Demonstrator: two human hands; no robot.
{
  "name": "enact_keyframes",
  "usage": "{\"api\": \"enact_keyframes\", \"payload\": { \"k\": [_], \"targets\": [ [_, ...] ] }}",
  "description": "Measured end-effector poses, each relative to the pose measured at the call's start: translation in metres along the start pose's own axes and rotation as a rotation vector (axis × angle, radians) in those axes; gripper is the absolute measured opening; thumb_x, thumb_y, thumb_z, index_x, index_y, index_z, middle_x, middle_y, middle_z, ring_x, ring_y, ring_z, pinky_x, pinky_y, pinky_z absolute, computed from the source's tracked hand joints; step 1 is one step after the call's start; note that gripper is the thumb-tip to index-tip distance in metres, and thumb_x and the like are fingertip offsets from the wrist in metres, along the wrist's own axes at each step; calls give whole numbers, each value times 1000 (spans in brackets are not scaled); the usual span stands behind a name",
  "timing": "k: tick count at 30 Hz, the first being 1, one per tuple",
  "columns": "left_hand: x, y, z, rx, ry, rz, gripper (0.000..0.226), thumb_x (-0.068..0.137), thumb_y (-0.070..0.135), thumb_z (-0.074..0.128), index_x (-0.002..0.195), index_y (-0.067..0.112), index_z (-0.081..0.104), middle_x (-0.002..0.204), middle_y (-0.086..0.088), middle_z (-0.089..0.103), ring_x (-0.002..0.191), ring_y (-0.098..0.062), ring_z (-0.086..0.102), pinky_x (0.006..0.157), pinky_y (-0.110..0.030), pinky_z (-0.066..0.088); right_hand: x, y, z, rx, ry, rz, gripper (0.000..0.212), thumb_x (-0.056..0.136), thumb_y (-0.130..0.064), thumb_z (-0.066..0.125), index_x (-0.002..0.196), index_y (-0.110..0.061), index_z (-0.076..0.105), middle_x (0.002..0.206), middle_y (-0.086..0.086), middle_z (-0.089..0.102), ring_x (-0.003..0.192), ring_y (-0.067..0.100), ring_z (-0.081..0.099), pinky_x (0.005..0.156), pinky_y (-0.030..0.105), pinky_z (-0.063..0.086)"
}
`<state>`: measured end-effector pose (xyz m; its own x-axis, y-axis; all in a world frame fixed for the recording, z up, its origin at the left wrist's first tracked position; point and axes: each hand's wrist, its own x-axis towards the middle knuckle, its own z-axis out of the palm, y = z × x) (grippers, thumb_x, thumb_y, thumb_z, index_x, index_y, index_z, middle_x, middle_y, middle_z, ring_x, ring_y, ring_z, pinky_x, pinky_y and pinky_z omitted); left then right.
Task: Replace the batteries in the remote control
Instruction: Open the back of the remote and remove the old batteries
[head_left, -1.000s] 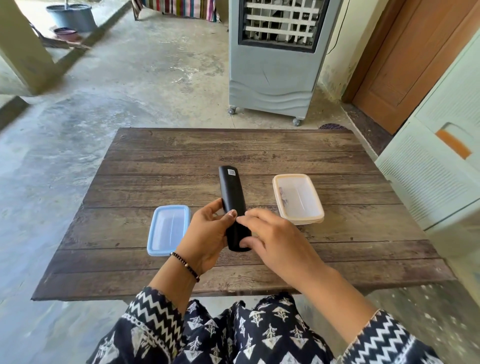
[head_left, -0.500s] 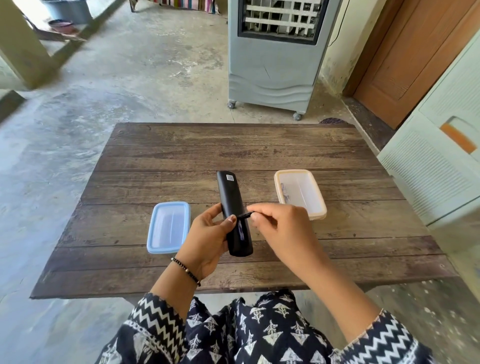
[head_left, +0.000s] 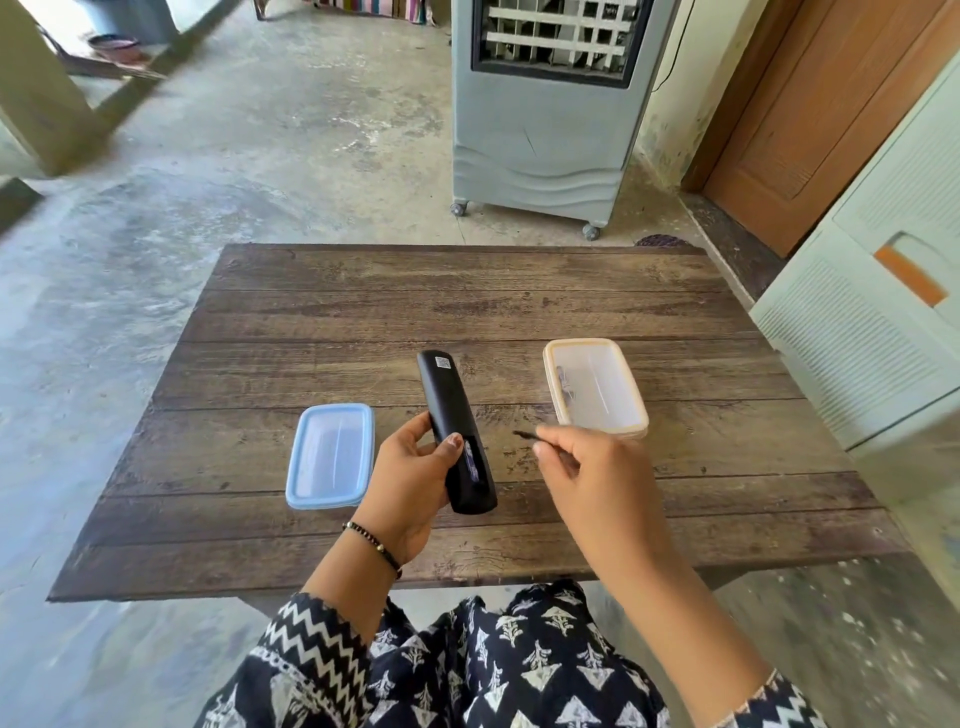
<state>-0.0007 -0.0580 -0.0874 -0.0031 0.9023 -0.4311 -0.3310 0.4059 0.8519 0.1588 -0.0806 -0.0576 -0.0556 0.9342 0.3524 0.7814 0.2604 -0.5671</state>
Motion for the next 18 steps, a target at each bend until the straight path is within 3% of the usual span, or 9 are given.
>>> {"api": "enact_keyframes", "payload": {
  "k": [4,8,12,18],
  "targets": [
    [1,1,2,-28,-39,-11,31,91,-3,47,119,9,53,88,-12,68,77,-22,65,73,-39,58,-21,19,11,-192,-60,-32,15,77,-8,71,92,-7,71,80,5,73,62,19,68,50,32,57],
    [1,5,4,-58,-82,-30,27,91,-2,46,111,13,56,91,-12,67,82,-23,64,71,-37,59,-27,30,17,-320,-97,-60,12,68,-4,77,78,-5,70,70,4,66,56,20,63,38,27,51],
    [3,8,4,-108,-89,-52,27,91,-3,46,97,21,57,90,-11,66,83,-22,63,72,-36,57,-33,38,21,-340,-133,-49,13,66,-4,78,75,-3,68,75,5,62,68,22,62,38,28,51],
    [4,6,2,-150,-115,-96,29,90,-3,47,114,12,55,100,-15,65,90,-28,63,72,-38,58,-33,41,22,-345,-200,-22,13,69,-5,77,77,-3,68,79,5,61,73,22,61,41,28,52]
  ]
}}
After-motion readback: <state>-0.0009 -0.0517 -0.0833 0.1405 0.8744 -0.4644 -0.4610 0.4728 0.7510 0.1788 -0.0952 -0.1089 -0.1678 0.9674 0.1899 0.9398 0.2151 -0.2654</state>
